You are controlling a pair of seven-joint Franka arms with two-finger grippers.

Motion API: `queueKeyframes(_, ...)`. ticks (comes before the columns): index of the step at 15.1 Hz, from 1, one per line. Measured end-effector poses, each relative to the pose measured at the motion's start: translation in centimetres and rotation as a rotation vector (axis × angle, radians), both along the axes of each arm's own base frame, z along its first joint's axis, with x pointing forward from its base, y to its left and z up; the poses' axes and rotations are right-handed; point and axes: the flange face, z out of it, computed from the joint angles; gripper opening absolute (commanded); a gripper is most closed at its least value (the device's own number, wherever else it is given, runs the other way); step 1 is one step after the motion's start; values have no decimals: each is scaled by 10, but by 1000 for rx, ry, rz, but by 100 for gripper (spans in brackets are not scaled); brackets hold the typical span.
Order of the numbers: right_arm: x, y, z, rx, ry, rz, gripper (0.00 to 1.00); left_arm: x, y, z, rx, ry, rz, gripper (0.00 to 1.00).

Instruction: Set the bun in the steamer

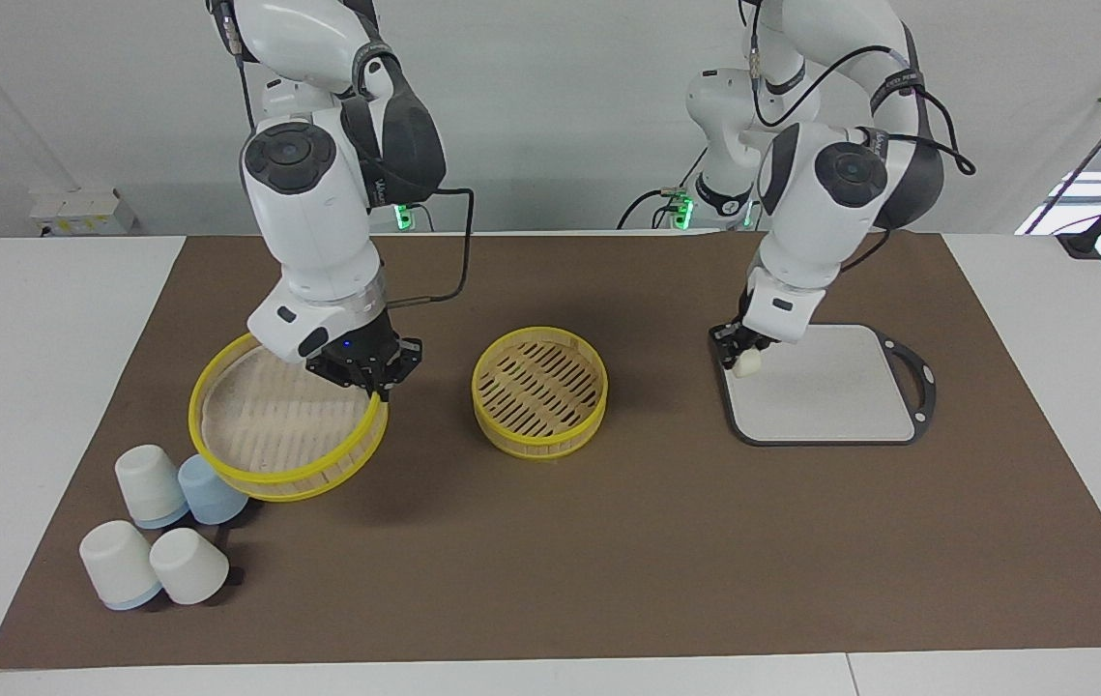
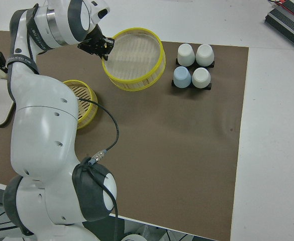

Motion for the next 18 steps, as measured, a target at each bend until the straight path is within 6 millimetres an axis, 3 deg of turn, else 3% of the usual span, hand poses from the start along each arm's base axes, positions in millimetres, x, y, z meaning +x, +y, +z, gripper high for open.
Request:
queueKeyframes(2,-1,4,-2,0,4,6,0,-10,-49,-1,-4,1,24,42)
queueKeyframes(5,0,-1,-4,-1,8,12,0,-32,-120,-19,2,15,59,43)
queueKeyframes(8,1,-9,-6,-1,13,22,0,-42,-197,-50,2,23,81,43)
queueKeyframes(9,1,-10,-7,1,15,20,0,-44,-214,-64,-3,20,80,43)
queueKeyframes(13,1,-10,-8,4,20,19,0,-41,-234,-109,-7,18,71,44)
queueKeyframes(18,0,-10,-8,5,20,19,0,-43,-230,-137,34,24,60,46)
